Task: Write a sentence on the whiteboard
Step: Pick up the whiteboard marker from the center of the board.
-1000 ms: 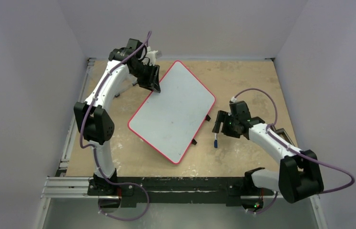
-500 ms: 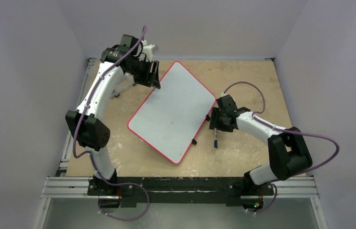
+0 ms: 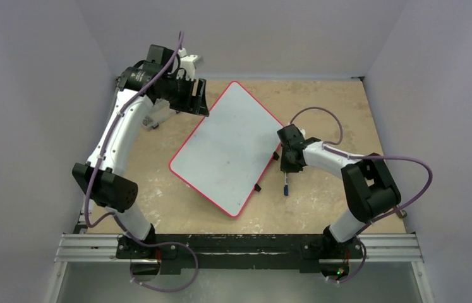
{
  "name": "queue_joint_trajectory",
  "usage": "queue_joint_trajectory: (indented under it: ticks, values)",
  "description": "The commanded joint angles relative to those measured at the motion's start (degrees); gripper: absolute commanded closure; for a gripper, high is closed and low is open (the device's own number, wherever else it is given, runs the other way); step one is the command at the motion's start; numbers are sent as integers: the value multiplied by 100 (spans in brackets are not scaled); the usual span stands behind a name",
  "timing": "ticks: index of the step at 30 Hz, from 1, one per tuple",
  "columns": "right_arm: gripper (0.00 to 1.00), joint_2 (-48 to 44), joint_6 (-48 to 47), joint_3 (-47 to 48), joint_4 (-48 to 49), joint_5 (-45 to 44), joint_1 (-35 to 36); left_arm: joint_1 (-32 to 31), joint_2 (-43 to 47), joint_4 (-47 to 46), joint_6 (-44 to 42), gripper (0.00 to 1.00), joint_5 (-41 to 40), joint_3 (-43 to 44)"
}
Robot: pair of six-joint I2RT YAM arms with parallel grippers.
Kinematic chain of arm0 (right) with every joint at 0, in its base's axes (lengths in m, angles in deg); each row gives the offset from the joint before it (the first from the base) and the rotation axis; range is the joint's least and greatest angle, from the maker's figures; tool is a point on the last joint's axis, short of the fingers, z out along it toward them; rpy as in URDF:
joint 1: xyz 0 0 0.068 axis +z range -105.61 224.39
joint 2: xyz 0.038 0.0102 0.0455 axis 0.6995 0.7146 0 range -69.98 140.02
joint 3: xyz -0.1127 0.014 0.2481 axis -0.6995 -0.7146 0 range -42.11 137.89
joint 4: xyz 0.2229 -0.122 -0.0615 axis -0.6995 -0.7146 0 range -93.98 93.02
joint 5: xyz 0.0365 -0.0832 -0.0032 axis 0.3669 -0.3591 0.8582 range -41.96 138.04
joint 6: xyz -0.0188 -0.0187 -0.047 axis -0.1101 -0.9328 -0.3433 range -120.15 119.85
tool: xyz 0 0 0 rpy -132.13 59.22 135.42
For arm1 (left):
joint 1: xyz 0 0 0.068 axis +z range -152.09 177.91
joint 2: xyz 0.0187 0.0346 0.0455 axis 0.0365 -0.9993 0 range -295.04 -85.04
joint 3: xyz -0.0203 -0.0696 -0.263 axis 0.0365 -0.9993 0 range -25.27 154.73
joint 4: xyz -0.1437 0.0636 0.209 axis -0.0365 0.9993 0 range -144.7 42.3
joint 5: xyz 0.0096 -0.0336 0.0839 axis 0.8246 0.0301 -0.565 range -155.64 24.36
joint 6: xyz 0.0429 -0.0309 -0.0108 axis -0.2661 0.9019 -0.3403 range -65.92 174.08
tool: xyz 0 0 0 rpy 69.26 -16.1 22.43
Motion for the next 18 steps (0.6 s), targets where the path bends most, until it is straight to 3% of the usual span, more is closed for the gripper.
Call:
queue_joint_trajectory:
  ticks: [1,2,7,14,18]
  values:
    - [94,222,153,114,-17,-132,97,-32,732,-206,-97,35,-37,-186]
    - [100,205,179,121,-41,-121,108,-32,833,-221,-78,35,-13,-235]
    - [100,-381,412,266,-421,-211,107,-41,1405,-396,21,33,280,-587]
    - [100,-2067,1335,541,-744,-34,105,-98,2213,-1177,526,33,949,-1338]
    - [100,-3017,2057,632,-476,7,111,-439,2517,-1796,862,34,1077,-1763]
